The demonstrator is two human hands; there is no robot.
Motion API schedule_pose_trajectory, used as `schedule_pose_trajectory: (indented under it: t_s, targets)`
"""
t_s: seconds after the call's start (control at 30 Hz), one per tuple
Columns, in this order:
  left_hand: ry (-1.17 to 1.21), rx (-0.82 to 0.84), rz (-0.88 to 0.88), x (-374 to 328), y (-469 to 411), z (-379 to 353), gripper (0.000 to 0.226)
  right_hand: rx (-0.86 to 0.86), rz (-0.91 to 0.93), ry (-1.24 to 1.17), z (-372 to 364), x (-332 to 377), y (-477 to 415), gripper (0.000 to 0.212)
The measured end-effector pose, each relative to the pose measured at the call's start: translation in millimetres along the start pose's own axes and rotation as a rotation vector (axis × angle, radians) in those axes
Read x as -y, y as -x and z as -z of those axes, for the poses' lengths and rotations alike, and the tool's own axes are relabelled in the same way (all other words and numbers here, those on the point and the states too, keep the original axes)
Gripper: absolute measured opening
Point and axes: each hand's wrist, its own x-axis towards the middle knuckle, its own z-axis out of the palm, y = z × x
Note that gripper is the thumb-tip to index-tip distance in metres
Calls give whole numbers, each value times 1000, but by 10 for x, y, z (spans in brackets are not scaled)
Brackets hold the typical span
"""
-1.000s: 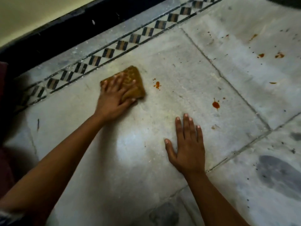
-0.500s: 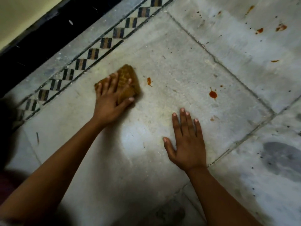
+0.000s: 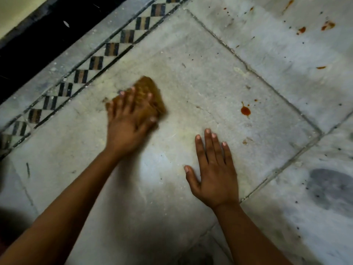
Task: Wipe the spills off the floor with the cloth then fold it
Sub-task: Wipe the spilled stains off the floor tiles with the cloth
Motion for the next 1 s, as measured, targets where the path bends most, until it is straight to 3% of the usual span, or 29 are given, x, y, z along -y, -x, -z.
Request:
schedule_pose_trajectory:
  t_s: [0.1,0.17,0.33,0.4,0.57,0.63,0.73,0.9,1.0]
  targets:
    - [82,-29,262,10,-571,91,74,0,-1,-1,1,5,3,72]
    - [96,-23,293,-194,-890,108,75,2,-2,-2,0,5,-5,72]
    - [-16,57,-167,-381,-210,-8,74,-1,2,-9,7,5,-12,72]
    - [-8,66,-225,-155,142,11,73,4,0,-8,1,-1,-11,72]
    - [67,-38,204,110,-482,152,76,-11,-3,-16,-2,10,-11,72]
    - [72,-15,248,-84,-939,122,77,-21,-10,-10,-5,3,-10,72]
    - [17,57,88,-442,-1144,19,81,-25,-10,4,4,1,22,73]
    - [-20,84,-341,-405,-318,-37,73,-29,-7,-3,42,-5,21,69]
    - [-10,73,-215,32,-180,66,80,-14,59,-3,91,-109,17,64]
